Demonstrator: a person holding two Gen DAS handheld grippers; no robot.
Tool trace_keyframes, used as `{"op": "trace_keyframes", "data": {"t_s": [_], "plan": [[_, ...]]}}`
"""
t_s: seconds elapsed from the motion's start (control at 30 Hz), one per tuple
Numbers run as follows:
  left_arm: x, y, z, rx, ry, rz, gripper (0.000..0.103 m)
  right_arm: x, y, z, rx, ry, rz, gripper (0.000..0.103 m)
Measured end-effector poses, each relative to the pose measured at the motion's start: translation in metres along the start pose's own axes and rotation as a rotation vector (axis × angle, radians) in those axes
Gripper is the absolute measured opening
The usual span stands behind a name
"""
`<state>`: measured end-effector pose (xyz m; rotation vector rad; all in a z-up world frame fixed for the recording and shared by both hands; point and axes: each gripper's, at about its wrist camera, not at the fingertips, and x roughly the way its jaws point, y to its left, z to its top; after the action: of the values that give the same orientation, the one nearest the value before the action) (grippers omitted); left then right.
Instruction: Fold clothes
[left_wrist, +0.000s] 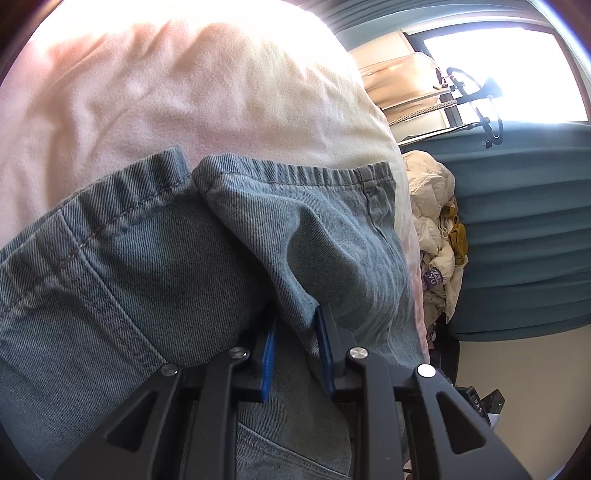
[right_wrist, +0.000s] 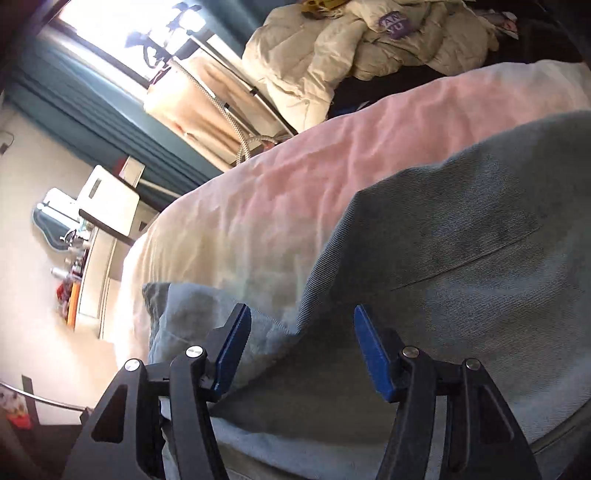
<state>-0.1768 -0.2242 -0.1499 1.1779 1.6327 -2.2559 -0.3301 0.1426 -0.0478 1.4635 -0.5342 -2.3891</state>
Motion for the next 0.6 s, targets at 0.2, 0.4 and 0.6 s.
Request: {"op": "trace_keyframes", "data": {"t_s": [0.2, 0.4, 0.6], "plan": [[0.001, -0.002, 0.0, -0.003, -0.002, 0.001, 0.021, 0.024, 0.011, 0.011, -0.022, -0.03, -0.062, 0.011], [-0.006, -0.001, -0.002, -0.027, 0.0, -0.026, 0.021, 0.047, 0.023, 0.028, -0.028, -0.055, -0.115, 0.003], [-0.015, -0.002, -0.006, -0.008, -0.011, -0.052, 0.021, 0.075, 0.019, 0.05, -0.006, -0.058, -0.144, 0.003]]}}
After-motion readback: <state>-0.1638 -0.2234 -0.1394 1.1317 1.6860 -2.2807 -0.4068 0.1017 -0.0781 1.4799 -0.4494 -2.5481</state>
